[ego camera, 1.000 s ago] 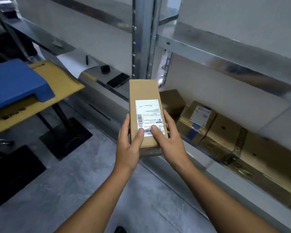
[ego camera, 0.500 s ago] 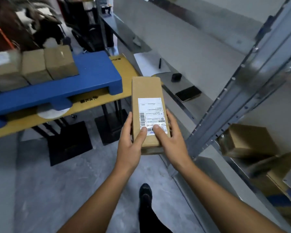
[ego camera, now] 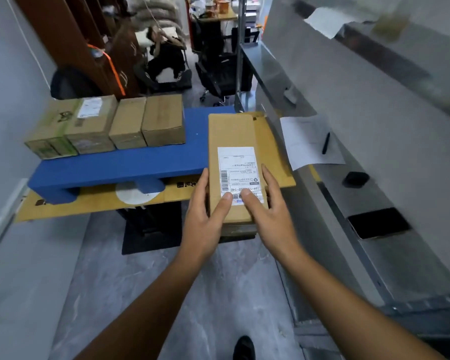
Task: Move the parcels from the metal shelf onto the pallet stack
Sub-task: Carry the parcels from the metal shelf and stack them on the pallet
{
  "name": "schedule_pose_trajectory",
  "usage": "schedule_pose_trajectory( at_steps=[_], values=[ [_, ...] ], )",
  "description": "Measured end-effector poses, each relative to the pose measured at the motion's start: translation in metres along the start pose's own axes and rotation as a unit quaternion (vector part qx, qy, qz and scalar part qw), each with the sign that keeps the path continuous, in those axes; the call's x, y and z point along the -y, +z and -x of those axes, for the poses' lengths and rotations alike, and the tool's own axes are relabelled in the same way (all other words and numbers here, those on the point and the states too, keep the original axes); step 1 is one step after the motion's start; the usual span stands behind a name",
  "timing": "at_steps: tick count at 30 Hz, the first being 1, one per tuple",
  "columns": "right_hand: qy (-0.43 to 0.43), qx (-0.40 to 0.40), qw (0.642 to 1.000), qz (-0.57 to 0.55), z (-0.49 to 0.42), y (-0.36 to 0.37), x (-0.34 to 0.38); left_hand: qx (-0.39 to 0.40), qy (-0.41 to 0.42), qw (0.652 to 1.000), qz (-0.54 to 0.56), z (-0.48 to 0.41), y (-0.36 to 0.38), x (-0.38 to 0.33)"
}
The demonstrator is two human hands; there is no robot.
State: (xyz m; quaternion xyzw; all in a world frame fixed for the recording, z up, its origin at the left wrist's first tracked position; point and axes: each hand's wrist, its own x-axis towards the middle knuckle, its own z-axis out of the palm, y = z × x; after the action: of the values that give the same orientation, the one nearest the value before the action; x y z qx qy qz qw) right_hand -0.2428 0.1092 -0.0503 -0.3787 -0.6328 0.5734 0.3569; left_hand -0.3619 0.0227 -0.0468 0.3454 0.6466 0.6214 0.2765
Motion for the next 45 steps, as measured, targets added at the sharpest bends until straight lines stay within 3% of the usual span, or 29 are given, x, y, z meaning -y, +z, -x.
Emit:
schedule_pose_trajectory(
  at_steps=[9,21,33,41,45],
  values=[
    [0.012,0.069,0.997,0.038,-0.091,0.061,-0.002,-0.056,-0.021,0.998,0.008,-0.083,-0.04,0.025],
    [0.041,0.012,0.997,0.065,-0.238,0.141,0.002,-0.015,-0.052,0.998,0.013,-0.256,-0.091,0.055],
    [0.095,-0.055,0.993,0.042,-0.331,0.157,-0.029,0.058,-0.083,0.993,-0.066,-0.364,-0.085,0.087],
    [0.119,-0.012,0.991,0.055,-0.407,0.149,-0.061,-0.007,-0.047,0.979,-0.196,-0.422,-0.094,0.102],
    [0.132,0.013,0.989,0.065,-0.439,0.157,-0.076,-0.019,-0.097,0.964,-0.248,-0.453,-0.103,0.117]
  ],
)
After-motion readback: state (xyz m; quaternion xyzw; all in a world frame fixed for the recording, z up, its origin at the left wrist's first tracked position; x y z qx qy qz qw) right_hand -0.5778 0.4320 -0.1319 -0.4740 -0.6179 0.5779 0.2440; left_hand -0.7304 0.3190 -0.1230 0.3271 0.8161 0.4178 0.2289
